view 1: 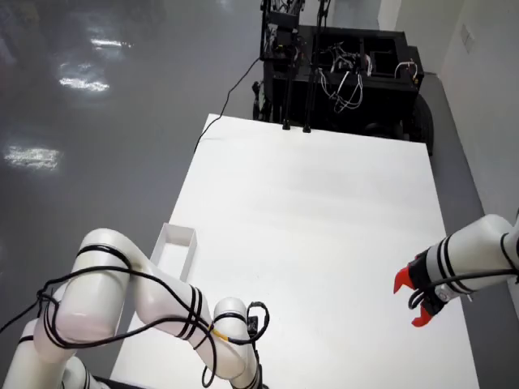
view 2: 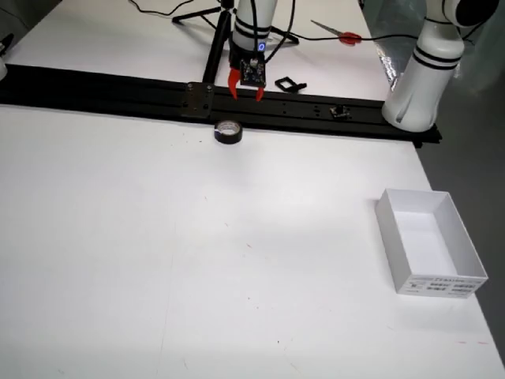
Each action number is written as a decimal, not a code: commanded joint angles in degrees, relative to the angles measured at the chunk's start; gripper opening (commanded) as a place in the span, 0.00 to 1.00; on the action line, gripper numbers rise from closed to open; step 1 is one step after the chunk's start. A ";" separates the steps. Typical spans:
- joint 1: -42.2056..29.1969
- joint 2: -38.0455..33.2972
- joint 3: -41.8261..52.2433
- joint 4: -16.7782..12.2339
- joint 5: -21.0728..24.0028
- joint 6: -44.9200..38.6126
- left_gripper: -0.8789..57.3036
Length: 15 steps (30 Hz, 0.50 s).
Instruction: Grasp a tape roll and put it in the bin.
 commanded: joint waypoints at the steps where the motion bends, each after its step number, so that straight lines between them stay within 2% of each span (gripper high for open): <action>1: -0.74 3.93 0.00 0.31 -4.95 0.47 0.47; 8: -0.21 4.72 0.00 2.60 -6.18 -0.85 0.46; 15: 0.14 6.74 0.00 2.68 -7.59 -0.24 0.45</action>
